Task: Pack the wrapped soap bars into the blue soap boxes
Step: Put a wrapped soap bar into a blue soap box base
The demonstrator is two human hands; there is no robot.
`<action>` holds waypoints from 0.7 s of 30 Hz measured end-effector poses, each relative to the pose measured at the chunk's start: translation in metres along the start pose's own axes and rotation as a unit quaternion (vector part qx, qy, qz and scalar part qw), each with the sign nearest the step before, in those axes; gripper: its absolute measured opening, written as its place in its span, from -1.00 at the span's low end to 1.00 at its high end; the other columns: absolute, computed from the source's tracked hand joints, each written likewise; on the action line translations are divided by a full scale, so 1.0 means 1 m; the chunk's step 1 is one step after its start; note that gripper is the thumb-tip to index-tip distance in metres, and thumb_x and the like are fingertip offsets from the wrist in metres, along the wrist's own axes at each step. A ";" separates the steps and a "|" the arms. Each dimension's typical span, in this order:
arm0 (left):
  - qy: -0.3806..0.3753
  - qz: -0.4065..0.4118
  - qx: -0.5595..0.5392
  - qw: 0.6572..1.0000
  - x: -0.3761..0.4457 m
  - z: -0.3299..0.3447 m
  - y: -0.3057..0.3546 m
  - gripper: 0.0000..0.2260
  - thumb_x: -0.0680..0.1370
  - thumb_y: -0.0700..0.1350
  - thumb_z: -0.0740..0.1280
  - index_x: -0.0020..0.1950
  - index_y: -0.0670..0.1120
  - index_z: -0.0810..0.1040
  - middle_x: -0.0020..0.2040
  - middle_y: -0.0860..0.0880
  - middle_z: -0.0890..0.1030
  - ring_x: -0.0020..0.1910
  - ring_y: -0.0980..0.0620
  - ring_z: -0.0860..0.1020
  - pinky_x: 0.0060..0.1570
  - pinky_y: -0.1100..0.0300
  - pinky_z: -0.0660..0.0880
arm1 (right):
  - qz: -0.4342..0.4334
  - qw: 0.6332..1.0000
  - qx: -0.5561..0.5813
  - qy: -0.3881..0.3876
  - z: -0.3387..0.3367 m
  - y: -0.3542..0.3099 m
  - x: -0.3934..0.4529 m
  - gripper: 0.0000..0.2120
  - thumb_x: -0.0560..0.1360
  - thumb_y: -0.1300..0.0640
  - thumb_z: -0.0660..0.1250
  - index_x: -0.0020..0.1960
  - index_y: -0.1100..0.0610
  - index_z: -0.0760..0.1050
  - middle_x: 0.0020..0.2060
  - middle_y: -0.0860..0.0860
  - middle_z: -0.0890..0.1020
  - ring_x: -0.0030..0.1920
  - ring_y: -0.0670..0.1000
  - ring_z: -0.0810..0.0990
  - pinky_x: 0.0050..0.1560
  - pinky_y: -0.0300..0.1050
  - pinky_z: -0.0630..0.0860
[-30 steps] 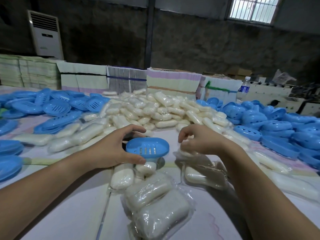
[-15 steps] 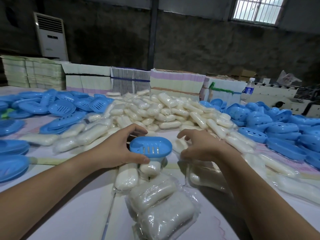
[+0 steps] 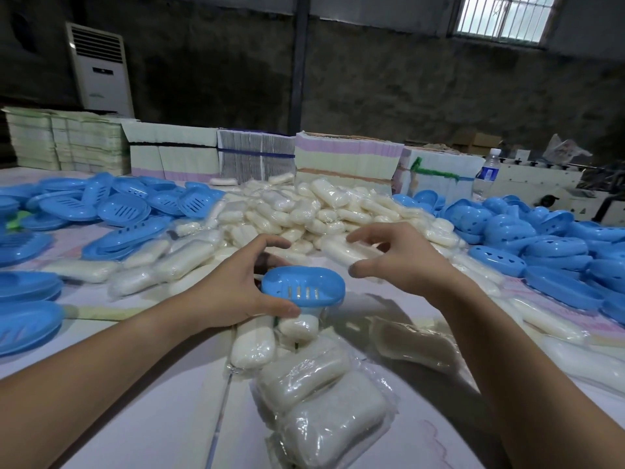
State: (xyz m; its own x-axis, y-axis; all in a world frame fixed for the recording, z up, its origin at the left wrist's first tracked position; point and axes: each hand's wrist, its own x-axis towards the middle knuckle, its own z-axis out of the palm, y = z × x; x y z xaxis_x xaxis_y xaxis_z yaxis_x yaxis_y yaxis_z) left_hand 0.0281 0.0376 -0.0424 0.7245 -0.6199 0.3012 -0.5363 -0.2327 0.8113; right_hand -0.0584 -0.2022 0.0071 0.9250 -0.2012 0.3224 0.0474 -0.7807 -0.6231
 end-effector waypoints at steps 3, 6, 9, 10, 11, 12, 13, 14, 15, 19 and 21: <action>-0.013 -0.005 -0.008 1.000 0.000 0.001 0.002 -0.26 0.23 -0.19 0.69 0.26 0.20 0.42 0.11 0.04 0.63 -0.03 0.05 0.67 -0.05 0.27 0.60 | -0.072 0.992 0.004 -0.103 0.008 -0.017 -0.008 -0.67 0.28 0.10 0.57 -0.03 -0.19 0.64 -0.03 -0.26 0.62 -0.04 -0.34 0.51 -0.16 -0.47 0.43; -0.038 -0.008 0.001 0.999 0.000 0.000 0.004 -0.27 0.21 -0.20 0.70 0.22 0.20 0.43 0.09 0.04 0.64 0.00 0.01 0.65 0.01 0.21 0.60 | -0.101 0.987 -0.019 -0.127 0.026 -0.021 -0.009 -0.71 0.29 0.02 0.59 -0.02 -0.17 0.66 -0.01 -0.20 0.65 0.03 -0.24 0.55 -0.02 -0.41 0.42; -0.042 -0.019 -0.001 0.999 0.000 -0.002 0.005 -0.31 0.21 -0.24 0.69 0.19 0.13 0.45 0.06 0.03 0.65 -0.03 0.06 0.64 -0.11 0.35 0.55 | -0.110 0.985 -0.002 -0.135 0.032 -0.018 -0.007 -0.74 0.38 0.01 0.54 0.06 -0.10 0.67 0.01 -0.19 0.66 0.03 -0.21 0.56 -0.07 -0.38 0.39; -0.044 -0.024 0.000 0.999 0.000 -0.003 0.006 -0.32 0.22 -0.24 0.69 0.19 0.11 0.45 0.06 0.03 0.65 -0.03 0.07 0.63 -0.12 0.37 0.54 | -0.110 0.984 0.010 -0.140 0.029 -0.017 -0.006 -0.76 0.41 0.02 0.52 0.08 -0.09 0.67 0.00 -0.21 0.66 0.03 -0.23 0.55 -0.10 -0.42 0.37; -0.046 -0.027 0.004 0.999 0.000 -0.003 0.007 -0.33 0.22 -0.23 0.69 0.19 0.10 0.45 0.07 0.03 0.65 -0.03 0.09 0.63 -0.11 0.37 0.54 | -0.107 0.984 0.019 -0.141 0.024 -0.015 -0.006 -0.78 0.43 0.04 0.51 0.07 -0.10 0.67 -0.01 -0.25 0.65 0.02 -0.25 0.53 -0.11 -0.46 0.37; -0.047 -0.029 0.008 0.998 0.000 -0.004 0.007 -0.33 0.22 -0.22 0.69 0.19 0.10 0.46 0.08 0.04 0.64 -0.02 0.10 0.63 -0.09 0.36 0.55 | -0.102 0.985 0.020 -0.140 0.018 -0.013 -0.005 -0.78 0.43 0.05 0.50 0.05 -0.14 0.65 -0.02 -0.29 0.64 0.02 -0.26 0.53 -0.12 -0.49 0.37; -0.046 -0.030 0.011 0.998 0.000 -0.004 0.008 -0.34 0.23 -0.22 0.69 0.19 0.10 0.46 0.09 0.05 0.64 0.00 0.10 0.62 -0.07 0.35 0.55 | -0.096 0.986 0.011 -0.139 0.012 -0.010 -0.004 -0.77 0.41 0.05 0.51 0.03 -0.18 0.64 -0.04 -0.33 0.63 0.01 -0.26 0.52 -0.13 -0.50 0.37; -0.043 -0.030 0.014 0.999 -0.001 -0.004 0.008 -0.35 0.23 -0.22 0.69 0.18 0.09 0.46 0.10 0.06 0.63 0.00 0.10 0.61 -0.07 0.35 0.55 | -0.089 0.986 -0.002 -0.143 0.007 -0.007 -0.004 -0.76 0.40 0.04 0.52 0.03 -0.20 0.62 -0.04 -0.32 0.63 0.00 -0.26 0.52 -0.13 -0.50 0.38; -0.041 -0.030 0.016 0.999 -0.001 -0.004 0.008 -0.36 0.23 -0.21 0.69 0.17 0.09 0.46 0.10 0.07 0.62 0.01 0.11 0.61 -0.07 0.35 0.55 | -0.080 0.985 -0.015 -0.150 0.004 -0.005 -0.004 -0.75 0.39 0.02 0.53 0.03 -0.19 0.62 -0.03 -0.29 0.63 -0.01 -0.26 0.51 -0.14 -0.50 0.39; -0.039 -0.028 0.018 0.999 -0.001 -0.004 0.008 -0.37 0.21 -0.21 0.69 0.14 0.10 0.46 0.08 0.09 0.63 -0.05 0.17 0.60 -0.15 0.37 0.53 | -0.071 0.987 -0.055 -0.136 0.008 -0.003 -0.003 -0.75 0.34 -0.05 0.55 0.01 -0.17 0.66 -0.05 -0.21 0.65 -0.01 -0.33 0.49 -0.16 -0.49 0.39; -0.037 -0.028 0.013 0.999 0.000 -0.004 0.007 -0.37 0.21 -0.22 0.69 0.14 0.08 0.46 0.06 0.08 0.63 -0.06 0.16 0.61 -0.18 0.40 0.52 | -0.080 0.985 -0.086 -0.125 0.012 -0.005 -0.002 -0.73 0.34 -0.10 0.54 0.04 -0.17 0.67 -0.07 -0.29 0.61 0.01 -0.37 0.46 -0.17 -0.42 0.39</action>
State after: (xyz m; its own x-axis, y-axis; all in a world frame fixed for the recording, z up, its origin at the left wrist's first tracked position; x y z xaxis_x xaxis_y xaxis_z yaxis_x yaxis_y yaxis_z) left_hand 0.0262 0.0394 -0.0347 0.7205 -0.6589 0.2160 -0.5072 -0.2883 0.8122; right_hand -0.0563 -0.1912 0.0008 0.9758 0.0690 0.2075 0.1563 -0.8838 -0.4410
